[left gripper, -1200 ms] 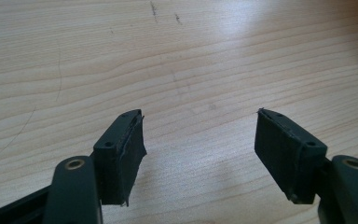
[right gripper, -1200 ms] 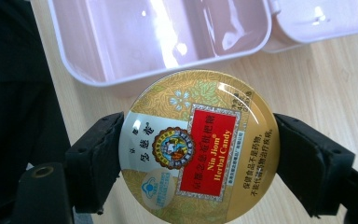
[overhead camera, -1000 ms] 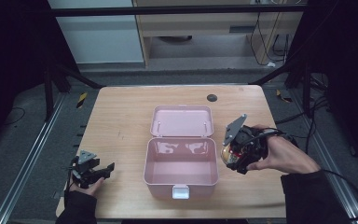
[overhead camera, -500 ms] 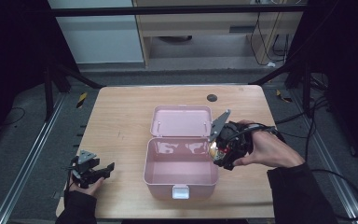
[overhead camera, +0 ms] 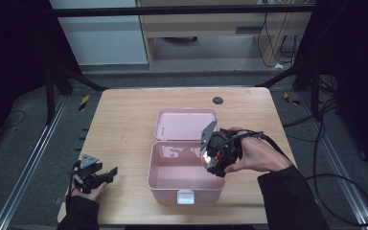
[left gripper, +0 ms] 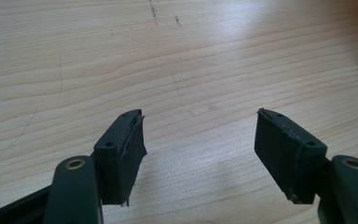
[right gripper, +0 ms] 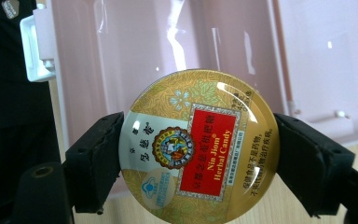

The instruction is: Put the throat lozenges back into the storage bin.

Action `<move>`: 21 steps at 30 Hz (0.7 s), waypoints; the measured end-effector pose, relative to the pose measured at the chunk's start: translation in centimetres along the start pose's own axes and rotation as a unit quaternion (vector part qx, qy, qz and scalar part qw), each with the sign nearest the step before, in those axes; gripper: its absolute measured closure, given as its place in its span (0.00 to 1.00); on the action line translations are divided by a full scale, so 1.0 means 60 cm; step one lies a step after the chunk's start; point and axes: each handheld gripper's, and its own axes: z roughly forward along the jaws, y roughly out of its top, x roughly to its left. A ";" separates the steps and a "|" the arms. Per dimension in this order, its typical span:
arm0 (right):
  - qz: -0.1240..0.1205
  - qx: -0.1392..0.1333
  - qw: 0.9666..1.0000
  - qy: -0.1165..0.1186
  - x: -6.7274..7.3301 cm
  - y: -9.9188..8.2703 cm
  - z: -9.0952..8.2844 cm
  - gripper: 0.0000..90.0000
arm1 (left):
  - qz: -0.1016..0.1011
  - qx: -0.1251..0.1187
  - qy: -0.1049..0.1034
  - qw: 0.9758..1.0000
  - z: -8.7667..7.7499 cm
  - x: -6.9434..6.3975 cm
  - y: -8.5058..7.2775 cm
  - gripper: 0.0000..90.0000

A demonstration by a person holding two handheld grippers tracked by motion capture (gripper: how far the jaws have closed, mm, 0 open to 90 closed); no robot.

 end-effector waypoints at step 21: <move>-0.008 0.012 0.999 0.029 0.011 0.003 0.074 0.23 | 0.002 0.001 -0.001 1.000 0.000 0.000 0.000 0.36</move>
